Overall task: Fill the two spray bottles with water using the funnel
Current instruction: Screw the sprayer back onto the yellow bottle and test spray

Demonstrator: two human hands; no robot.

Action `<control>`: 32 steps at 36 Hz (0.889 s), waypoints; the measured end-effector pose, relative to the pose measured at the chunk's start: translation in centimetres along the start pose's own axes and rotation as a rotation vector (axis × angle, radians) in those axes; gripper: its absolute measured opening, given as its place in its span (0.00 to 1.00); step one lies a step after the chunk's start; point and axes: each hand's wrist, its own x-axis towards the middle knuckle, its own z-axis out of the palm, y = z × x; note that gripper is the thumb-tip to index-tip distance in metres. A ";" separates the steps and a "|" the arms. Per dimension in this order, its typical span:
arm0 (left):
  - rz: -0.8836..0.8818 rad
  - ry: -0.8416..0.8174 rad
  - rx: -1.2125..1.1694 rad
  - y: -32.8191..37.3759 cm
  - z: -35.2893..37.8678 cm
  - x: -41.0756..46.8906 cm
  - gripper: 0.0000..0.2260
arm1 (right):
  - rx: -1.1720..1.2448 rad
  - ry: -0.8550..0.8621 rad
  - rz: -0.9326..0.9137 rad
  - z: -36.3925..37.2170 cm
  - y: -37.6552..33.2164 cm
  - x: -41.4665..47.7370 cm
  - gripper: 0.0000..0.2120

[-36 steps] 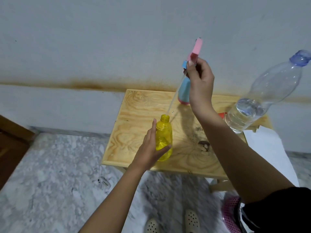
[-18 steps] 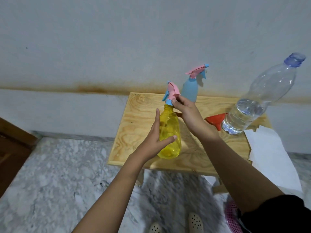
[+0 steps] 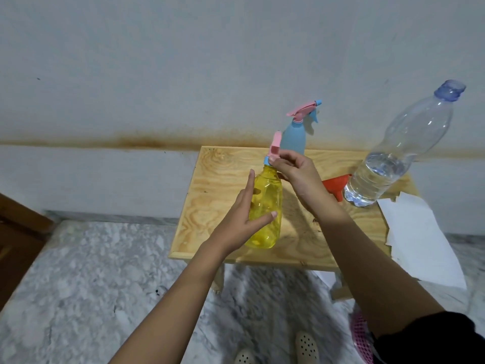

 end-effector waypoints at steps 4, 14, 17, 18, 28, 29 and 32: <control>0.053 0.018 -0.012 0.4 0.7 -0.1 0.40 | 0.067 0.180 -0.066 1.2 0.4 -0.6 0.11; 0.113 0.065 -0.016 1.0 0.7 0.6 0.40 | 0.196 0.075 0.047 1.4 -0.9 -1.4 0.18; 0.122 0.080 -0.026 0.9 0.8 0.9 0.40 | 0.218 0.095 0.025 1.7 -1.0 -1.4 0.11; 0.125 0.079 -0.024 1.0 0.8 0.9 0.40 | 0.231 0.092 0.021 1.8 -1.0 -1.4 0.13; 0.155 0.121 -0.091 0.8 0.8 1.3 0.39 | 0.380 0.064 -0.065 1.2 -0.3 -1.2 0.19; 0.152 0.129 -0.109 0.7 0.8 1.4 0.39 | 0.407 0.061 -0.072 1.2 -0.3 -1.1 0.18; 0.161 0.130 -0.110 0.6 0.7 1.4 0.40 | 0.396 0.059 -0.060 1.2 -0.4 -1.0 0.17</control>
